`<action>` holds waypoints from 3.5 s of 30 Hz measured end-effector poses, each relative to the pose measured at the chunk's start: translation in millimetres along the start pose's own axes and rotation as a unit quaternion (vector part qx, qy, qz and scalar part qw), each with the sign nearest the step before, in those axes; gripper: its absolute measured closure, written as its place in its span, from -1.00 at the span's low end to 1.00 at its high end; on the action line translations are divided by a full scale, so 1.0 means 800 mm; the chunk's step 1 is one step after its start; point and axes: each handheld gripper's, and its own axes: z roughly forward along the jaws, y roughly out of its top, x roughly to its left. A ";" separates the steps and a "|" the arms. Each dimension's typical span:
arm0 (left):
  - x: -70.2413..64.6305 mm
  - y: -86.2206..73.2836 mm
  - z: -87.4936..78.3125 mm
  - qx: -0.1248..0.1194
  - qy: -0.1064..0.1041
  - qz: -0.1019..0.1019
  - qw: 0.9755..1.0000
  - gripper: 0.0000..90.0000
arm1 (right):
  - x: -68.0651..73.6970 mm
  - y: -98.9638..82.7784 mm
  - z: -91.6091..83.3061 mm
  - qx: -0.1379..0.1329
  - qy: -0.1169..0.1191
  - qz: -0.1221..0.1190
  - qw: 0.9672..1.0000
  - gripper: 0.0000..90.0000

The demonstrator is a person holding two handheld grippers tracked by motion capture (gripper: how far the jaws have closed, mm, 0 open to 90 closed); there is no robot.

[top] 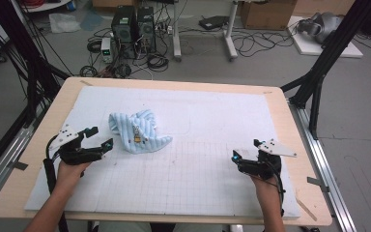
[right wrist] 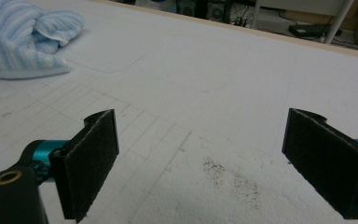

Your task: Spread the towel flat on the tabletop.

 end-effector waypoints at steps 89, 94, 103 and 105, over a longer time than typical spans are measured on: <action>-0.051 0.042 0.055 0.086 -0.109 0.004 0.990 0.74 | 0.041 0.015 0.022 0.005 0.067 0.009 0.998 -0.78; -0.055 0.026 0.031 0.089 -0.111 -0.002 0.990 0.73 | 0.068 0.021 0.044 0.023 0.100 -0.003 0.995 -0.78; -0.049 0.011 0.017 0.094 -0.105 -0.002 0.990 0.73 | 0.119 0.043 0.097 0.043 0.139 -0.045 0.988 -0.78; -0.050 0.010 0.017 0.092 -0.108 -0.002 0.990 0.73 | 0.131 0.049 0.111 0.054 0.154 -0.050 0.985 -0.78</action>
